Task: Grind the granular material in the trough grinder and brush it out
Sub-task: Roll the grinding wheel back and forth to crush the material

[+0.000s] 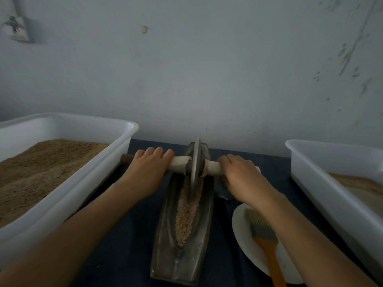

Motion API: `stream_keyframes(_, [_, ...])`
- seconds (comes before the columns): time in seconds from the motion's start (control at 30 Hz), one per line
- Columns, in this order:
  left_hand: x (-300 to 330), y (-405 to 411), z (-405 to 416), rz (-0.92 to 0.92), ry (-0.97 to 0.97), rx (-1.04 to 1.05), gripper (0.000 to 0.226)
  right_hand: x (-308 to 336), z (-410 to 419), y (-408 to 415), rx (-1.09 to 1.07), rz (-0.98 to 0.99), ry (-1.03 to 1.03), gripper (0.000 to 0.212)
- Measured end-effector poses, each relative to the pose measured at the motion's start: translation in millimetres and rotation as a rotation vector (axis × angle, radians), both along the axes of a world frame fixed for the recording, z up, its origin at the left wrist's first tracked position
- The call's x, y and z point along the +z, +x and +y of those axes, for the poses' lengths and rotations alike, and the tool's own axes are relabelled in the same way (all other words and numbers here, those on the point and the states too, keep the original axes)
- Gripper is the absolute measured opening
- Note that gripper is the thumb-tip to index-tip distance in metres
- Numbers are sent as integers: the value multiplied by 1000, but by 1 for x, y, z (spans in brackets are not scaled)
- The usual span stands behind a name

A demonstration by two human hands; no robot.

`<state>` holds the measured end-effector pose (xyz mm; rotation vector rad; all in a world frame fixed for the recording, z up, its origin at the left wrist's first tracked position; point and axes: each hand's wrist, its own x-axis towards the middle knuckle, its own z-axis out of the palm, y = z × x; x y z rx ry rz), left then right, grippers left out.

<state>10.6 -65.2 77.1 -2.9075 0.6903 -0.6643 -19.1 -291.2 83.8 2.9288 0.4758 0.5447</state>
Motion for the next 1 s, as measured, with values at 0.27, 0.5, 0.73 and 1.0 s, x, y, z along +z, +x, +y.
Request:
stream_keyframes(0.27, [51,-34,16,711,120,-107,26,51,6,-40,81,629,31,30])
stream_keyframes(0.5, [60,-40,18,826,139,-127,20,56,5,-45,94,715,39,30])
stream_keyframes(0.73, [21,-9,9,325,77,-18,34,18,4,-12,19,221,88,23])
stream_keyframes(1.0, [6,-1,6,113,42,-18,40,2,4,-5,18,18,13,32])
